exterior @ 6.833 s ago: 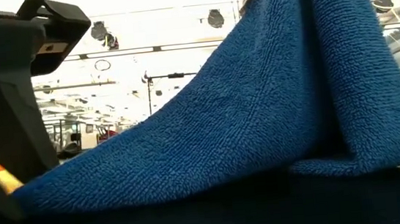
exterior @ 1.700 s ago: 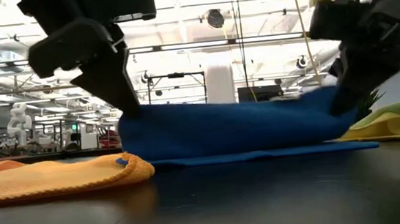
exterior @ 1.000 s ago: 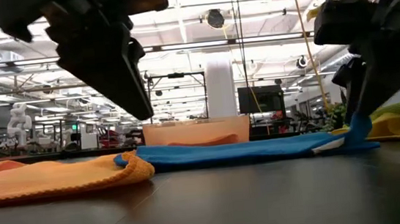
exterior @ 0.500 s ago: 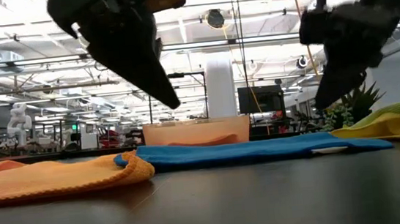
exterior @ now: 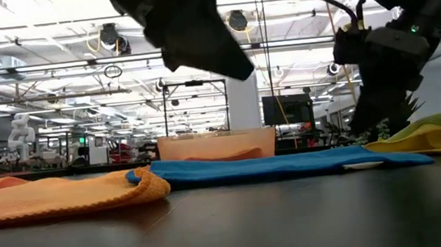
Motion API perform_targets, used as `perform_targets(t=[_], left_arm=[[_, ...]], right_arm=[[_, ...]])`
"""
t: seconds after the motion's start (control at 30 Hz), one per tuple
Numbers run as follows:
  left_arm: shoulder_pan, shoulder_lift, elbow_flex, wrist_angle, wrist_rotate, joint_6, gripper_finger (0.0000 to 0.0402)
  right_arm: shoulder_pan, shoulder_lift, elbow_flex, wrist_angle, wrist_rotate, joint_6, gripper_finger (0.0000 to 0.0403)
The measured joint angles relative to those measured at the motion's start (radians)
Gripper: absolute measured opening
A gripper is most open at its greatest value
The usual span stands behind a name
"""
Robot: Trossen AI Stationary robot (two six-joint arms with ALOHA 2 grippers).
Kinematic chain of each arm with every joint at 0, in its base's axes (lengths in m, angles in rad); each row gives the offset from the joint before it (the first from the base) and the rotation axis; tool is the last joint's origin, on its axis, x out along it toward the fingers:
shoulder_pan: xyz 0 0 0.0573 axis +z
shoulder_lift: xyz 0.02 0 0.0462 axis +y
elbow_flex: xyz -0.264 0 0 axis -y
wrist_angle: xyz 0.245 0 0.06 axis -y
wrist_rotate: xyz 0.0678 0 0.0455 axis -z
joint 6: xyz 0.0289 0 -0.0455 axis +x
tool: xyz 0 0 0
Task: Fold microfiber towels
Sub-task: Fold the blue towel
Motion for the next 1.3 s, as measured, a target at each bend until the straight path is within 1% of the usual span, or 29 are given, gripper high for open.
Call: perform_targets(t=[0.27,0.5,0.63,0.73,0.83,0.97,1.17,1.3], left_arm=[[0.014,0.000,0.000,0.146,0.000,-0.003,0.0081],[0.017,0.000,0.000,0.247,0.000,-0.003,0.0081],[0.017,0.001,0.000,0.277,0.000,-0.003,0.0081],[0.017,0.001,0.000,0.304,0.000,-0.044,0.0081],[0.017,0.001,0.000,0.304,0.000,-0.093,0.0081],[0.019,0.001,0.000,0.293,0.001,-0.081,0.0081],[0.019,0.001,0.000,0.201,-0.001,-0.046,0.0081],[0.020,0.001,0.000,0.123,-0.050,-0.047,0.0081]], right_arm=[[0.000,0.000,0.000,0.110,-0.079,-0.042,0.0180],[0.001,-0.001,0.000,0.095,-0.082,-0.048,0.0180],[-0.001,-0.001,0.000,0.093,-0.077,-0.068,0.0180],[-0.014,-0.001,0.000,0.087,-0.073,-0.079,0.0180],[-0.032,0.000,0.000,0.077,-0.067,-0.097,0.0180],[-0.058,-0.001,0.000,0.062,-0.047,-0.126,0.0180],[-0.081,-0.001,0.000,0.026,-0.048,-0.193,0.0180],[-0.104,-0.001,0.000,-0.006,-0.048,-0.234,0.0180]])
